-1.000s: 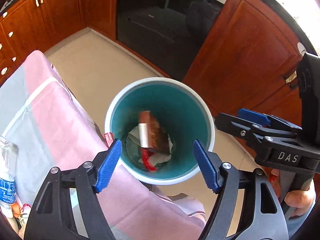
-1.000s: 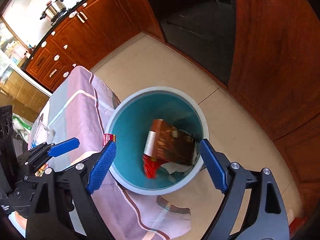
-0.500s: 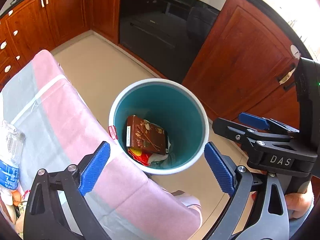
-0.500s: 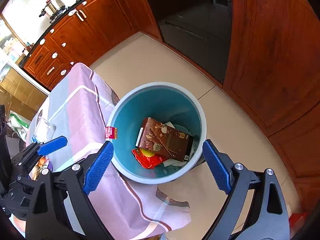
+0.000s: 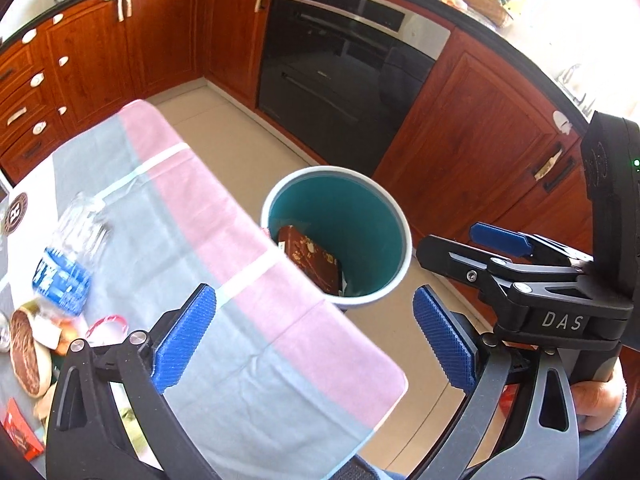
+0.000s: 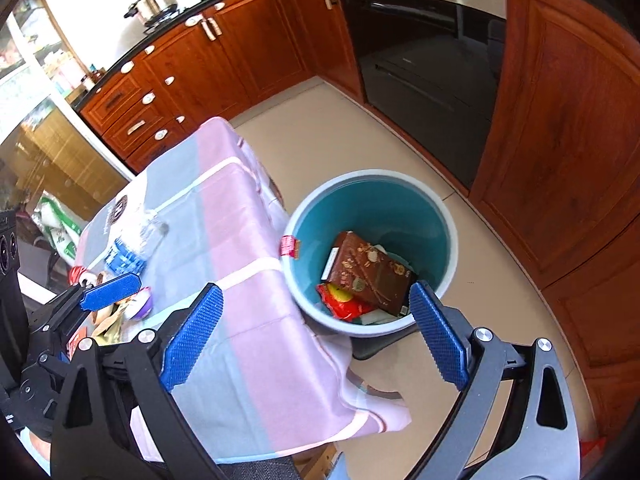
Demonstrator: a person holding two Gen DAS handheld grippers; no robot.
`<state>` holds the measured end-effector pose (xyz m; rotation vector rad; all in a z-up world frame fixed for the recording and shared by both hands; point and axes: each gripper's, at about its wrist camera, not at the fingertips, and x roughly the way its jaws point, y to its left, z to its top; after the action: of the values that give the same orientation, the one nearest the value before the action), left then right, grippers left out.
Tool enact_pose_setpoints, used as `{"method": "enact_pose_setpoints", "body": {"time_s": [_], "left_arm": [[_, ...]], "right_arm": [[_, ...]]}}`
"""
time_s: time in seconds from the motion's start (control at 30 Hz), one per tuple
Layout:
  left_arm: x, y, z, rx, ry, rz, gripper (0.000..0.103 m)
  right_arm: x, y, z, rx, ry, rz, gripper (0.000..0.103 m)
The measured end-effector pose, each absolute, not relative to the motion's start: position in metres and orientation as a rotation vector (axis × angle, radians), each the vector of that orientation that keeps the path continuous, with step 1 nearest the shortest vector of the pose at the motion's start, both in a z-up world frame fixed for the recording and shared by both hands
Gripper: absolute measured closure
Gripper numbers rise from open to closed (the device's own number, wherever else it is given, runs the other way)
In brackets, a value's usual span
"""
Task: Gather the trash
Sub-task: 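Move both grippers back over the table toward the wafer pack and corn husks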
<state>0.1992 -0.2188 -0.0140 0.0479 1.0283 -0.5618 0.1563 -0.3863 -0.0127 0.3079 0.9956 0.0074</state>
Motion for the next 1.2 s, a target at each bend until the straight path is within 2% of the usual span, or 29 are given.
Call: {"method": "enact_pose_setpoints", "body": {"time_s": [0.5, 1.0, 1.2], "left_arm": [[0.146, -0.078, -0.002, -0.053, 0.982, -0.466, 0.004], [0.1, 0.125, -0.063, -0.129, 1.03, -0.205, 0.004], [0.091, 0.18, -0.08, -0.146, 1.052, -0.144, 0.004]], "right_arm": [[0.132, -0.253, 0.012, 0.187, 0.991, 0.174, 0.013], [0.139, -0.073, -0.047, -0.026, 1.13, 0.444, 0.013], [0.144, -0.028, -0.065, -0.145, 1.151, 0.475, 0.013]]}}
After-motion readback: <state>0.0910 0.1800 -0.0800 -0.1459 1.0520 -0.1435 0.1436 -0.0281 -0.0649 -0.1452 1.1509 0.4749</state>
